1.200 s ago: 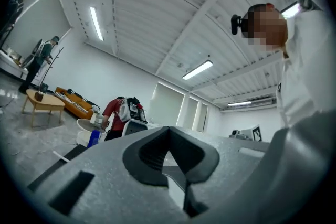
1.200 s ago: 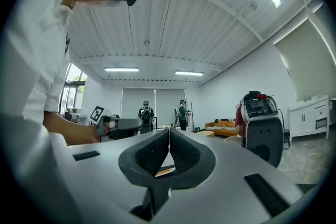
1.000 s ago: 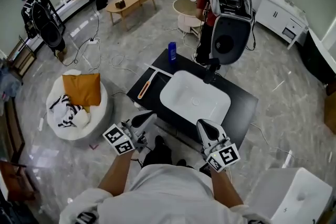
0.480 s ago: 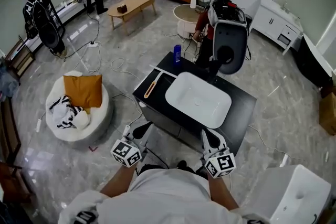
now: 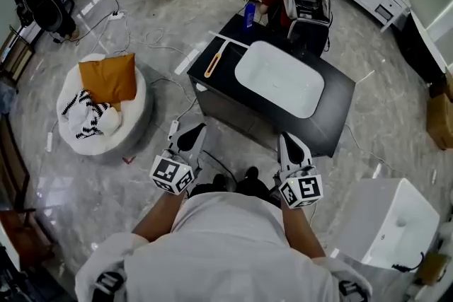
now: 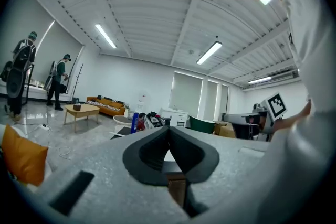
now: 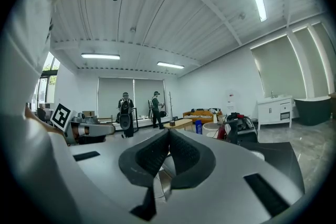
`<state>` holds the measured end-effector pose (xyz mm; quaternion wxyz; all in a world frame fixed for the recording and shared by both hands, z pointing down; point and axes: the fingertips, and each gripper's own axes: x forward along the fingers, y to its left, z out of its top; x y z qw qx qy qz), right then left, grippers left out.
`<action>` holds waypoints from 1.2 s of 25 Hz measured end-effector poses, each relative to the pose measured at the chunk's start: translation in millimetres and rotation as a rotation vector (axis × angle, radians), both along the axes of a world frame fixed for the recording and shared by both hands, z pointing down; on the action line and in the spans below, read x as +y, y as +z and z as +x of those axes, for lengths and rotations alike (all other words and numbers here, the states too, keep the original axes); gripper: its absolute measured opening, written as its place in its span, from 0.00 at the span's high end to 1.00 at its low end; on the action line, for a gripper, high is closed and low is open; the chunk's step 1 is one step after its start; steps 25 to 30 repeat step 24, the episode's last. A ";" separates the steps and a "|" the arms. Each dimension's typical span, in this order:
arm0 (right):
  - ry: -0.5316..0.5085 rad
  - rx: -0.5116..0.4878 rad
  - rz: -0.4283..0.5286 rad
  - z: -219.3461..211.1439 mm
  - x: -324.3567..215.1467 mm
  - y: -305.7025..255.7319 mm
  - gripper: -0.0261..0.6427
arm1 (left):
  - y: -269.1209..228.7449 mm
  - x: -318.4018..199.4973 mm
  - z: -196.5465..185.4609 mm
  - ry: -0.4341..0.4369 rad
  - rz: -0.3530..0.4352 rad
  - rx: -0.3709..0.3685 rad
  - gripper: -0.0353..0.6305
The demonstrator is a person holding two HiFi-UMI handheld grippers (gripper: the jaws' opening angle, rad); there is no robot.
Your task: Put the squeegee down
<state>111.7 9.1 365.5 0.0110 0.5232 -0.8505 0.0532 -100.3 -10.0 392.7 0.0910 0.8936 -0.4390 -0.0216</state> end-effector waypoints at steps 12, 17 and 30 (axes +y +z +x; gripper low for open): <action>-0.020 0.062 0.032 -8.3 3.8 -10.6 0.94 | 0.4 12.7 17.9 0.148 -0.028 0.052 0.92; 0.039 0.108 0.053 20.8 1.8 -4.8 0.94 | 7.1 16.0 20.4 0.195 -0.017 0.042 0.92; 0.082 0.107 0.059 37.1 -5.7 -14.2 0.94 | 14.1 12.1 9.0 0.187 -0.057 0.061 0.92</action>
